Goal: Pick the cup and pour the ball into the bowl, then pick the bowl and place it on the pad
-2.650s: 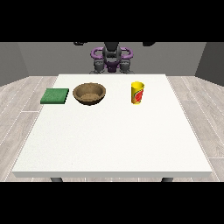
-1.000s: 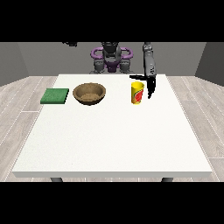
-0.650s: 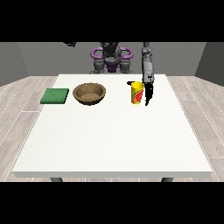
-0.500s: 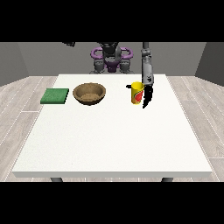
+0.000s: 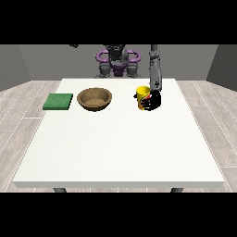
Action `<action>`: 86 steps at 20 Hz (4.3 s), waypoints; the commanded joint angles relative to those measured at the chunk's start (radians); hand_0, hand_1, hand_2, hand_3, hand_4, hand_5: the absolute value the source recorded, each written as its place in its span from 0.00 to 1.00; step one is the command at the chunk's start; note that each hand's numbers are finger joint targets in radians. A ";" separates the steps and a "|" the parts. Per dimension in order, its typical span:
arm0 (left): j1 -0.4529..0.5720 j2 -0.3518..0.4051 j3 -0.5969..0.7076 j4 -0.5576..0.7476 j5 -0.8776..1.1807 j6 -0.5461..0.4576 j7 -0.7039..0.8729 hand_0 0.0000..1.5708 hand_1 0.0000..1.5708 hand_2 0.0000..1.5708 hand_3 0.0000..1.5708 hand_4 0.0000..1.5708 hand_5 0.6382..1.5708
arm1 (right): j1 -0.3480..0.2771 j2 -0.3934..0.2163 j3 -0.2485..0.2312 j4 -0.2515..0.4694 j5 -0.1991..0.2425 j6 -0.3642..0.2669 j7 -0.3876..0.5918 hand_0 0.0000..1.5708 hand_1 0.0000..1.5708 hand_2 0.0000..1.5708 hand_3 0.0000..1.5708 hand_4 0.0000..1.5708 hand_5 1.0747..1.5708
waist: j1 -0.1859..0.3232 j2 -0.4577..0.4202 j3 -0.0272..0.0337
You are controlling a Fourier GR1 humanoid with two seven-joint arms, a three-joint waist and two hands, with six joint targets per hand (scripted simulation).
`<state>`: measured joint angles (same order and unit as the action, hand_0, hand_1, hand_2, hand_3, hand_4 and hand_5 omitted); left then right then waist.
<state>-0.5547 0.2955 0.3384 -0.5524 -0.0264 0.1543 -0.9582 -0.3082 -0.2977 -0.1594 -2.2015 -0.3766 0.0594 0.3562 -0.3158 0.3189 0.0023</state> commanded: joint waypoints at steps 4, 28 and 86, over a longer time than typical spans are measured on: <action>-0.029 -0.049 -0.143 -0.024 -0.156 0.166 0.152 0.86 0.86 1.00 1.00 0.71 0.92 | 0.009 -0.040 -0.087 0.175 -0.049 0.034 0.014 0.00 0.00 0.00 0.00 0.11 0.97 | 0.081 -0.184 -0.0012; -0.474 -0.057 -0.565 0.232 -0.904 0.734 0.932 0.87 0.87 1.00 1.00 0.53 0.98 | -0.069 -0.005 -0.038 0.373 0.000 0.089 -0.102 0.00 0.00 0.00 0.00 0.22 0.98 | 0.033 -0.174 0.0014; -0.162 -0.046 0.015 -0.295 0.285 -0.273 0.303 0.00 0.00 0.00 0.00 0.00 0.98 | 0.057 0.122 0.012 0.237 0.163 -0.089 -0.167 0.00 0.00 0.00 0.00 0.31 0.99 | 0.350 0.003 -0.0051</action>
<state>-0.6731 0.1635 0.2840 -0.8843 0.1541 0.0504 -0.6334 -0.2350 -0.2017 -0.2037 -1.9102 -0.2667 0.0120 0.1676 0.0407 0.2619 -0.0076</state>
